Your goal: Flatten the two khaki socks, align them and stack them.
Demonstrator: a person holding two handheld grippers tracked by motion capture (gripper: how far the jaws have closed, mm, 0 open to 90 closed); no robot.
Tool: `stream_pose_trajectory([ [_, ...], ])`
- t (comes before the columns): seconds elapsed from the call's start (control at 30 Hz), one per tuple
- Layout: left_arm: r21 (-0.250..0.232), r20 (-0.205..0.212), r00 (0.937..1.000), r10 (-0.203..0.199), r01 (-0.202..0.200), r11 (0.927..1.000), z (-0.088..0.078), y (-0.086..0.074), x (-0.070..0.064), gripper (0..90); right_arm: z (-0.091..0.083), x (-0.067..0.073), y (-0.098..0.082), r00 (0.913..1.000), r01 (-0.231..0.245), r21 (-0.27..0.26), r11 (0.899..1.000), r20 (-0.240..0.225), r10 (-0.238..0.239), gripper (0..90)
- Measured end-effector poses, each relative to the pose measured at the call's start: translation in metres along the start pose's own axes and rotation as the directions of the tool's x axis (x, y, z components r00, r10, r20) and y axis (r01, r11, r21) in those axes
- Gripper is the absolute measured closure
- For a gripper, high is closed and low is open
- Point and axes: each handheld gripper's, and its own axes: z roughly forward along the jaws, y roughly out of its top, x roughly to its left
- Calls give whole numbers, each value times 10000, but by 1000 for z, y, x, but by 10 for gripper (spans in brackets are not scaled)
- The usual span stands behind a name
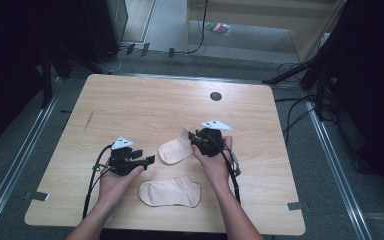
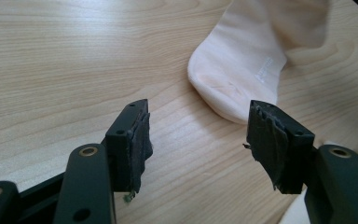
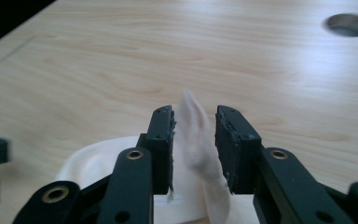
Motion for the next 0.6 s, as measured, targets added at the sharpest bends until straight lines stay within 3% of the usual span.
stream_pose_trajectory([
  [0.13, 26, -30, 9996, -283, 283, 9996, 5, 1, 3, 403, -2, -19, 2, 9982, -156, -60, 9999, 572, 159, 639],
  [0.23, 72, -124, 9989, -451, 452, 9990, 8, 1, 6, 410, -8, -29, 1, 9974, -200, -8, 9998, 697, 200, 612],
  [0.4, 140, -297, 9979, -570, 574, 9983, 15, 4, 8, 413, -8, -38, -5, 9958, -23, 357, 9994, 919, -10, 606],
  [0.6, 65, -200, 9984, -530, 531, 9986, 23, 12, 1, 410, 11, -40, -13, 9939, 332, 1113, 9932, 1011, -446, 600],
])
